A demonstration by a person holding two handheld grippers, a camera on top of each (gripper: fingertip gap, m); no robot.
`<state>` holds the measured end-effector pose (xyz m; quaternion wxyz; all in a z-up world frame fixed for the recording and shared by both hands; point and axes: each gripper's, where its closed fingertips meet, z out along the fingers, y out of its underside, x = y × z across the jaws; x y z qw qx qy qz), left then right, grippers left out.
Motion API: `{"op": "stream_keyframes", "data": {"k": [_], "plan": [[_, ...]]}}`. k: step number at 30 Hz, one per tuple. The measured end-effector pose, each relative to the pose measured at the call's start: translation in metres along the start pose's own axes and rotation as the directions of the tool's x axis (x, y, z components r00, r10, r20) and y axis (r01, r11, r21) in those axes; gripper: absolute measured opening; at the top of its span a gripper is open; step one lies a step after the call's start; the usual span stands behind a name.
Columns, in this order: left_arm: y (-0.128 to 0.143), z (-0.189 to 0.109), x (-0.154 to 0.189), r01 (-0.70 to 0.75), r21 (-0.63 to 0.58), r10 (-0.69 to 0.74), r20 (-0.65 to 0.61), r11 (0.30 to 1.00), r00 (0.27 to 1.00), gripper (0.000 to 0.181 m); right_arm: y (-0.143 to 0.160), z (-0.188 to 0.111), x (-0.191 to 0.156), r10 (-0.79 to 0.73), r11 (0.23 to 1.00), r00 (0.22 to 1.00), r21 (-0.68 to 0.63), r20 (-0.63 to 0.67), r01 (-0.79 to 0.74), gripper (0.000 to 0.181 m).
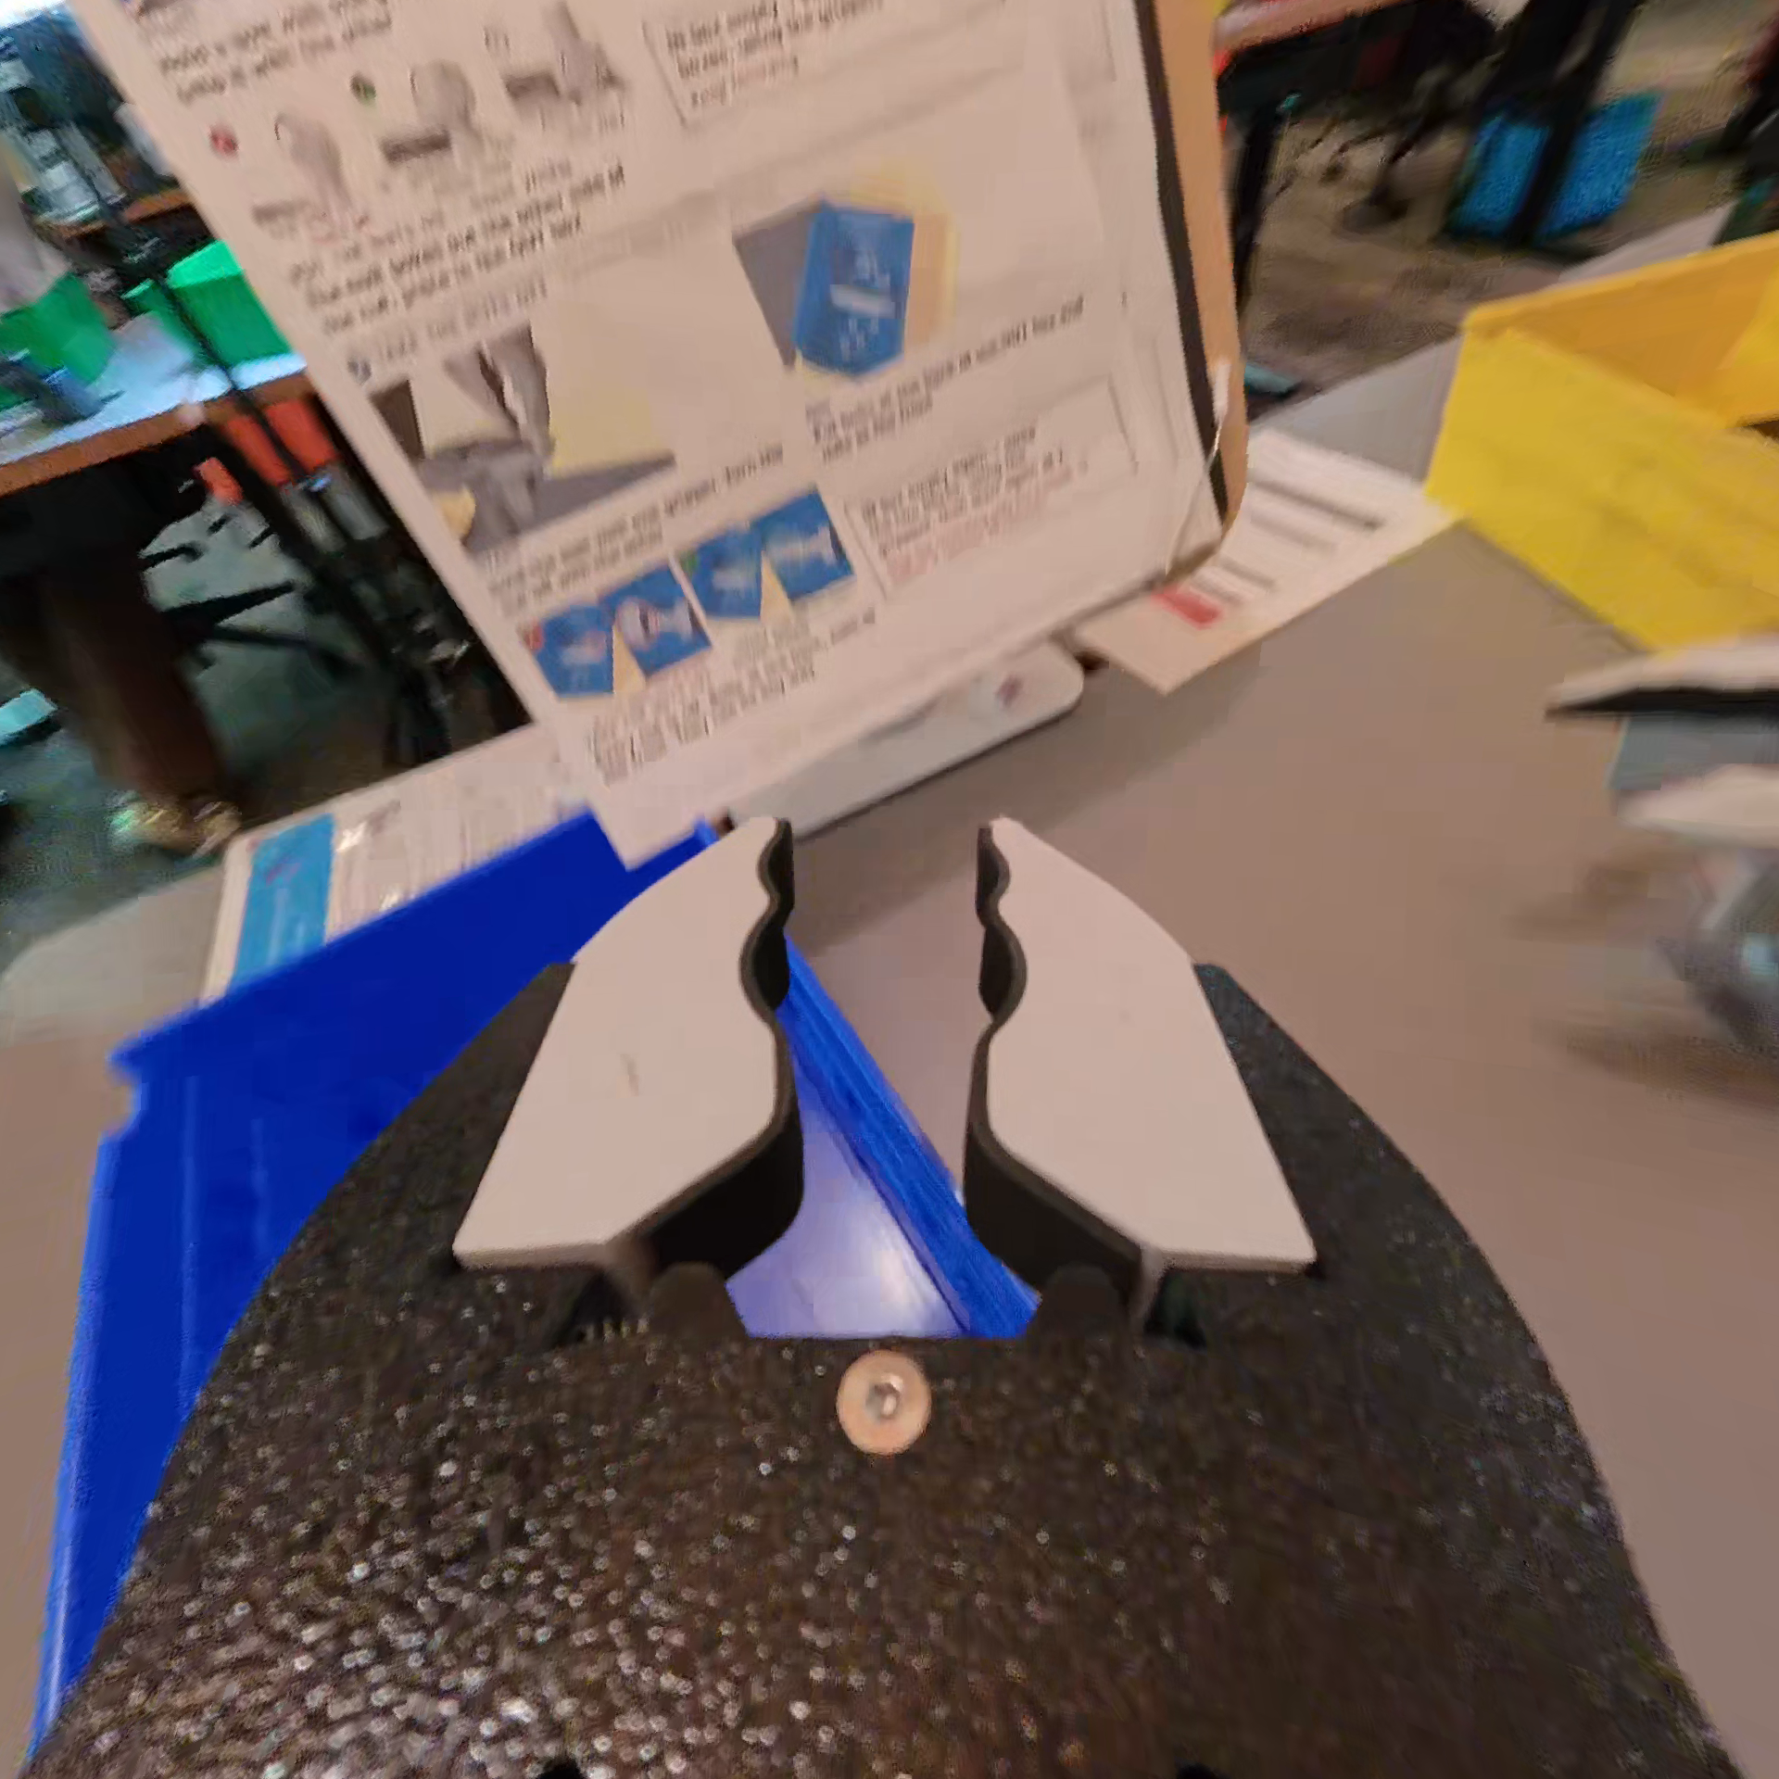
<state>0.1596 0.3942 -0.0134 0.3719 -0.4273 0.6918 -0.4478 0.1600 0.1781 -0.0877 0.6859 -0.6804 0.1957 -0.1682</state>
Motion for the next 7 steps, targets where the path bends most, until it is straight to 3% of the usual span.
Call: {"op": "stream_keyframes", "data": {"k": [3,7], "plan": [[-0.023,0.046,-0.046,0.077,0.075,-0.065,-0.152,0.994,0.986,0.034,0.003,0.001,-0.029,0.113,0.991,0.972,0.051,0.206,-0.126,0.046],[-0.008,0.104,-0.112,0.259,-0.024,-0.258,-0.234,0.965,0.937,0.030,-0.008,-0.010,-0.036,0.150,0.972,0.933,0.123,0.326,-0.199,0.045]]}}
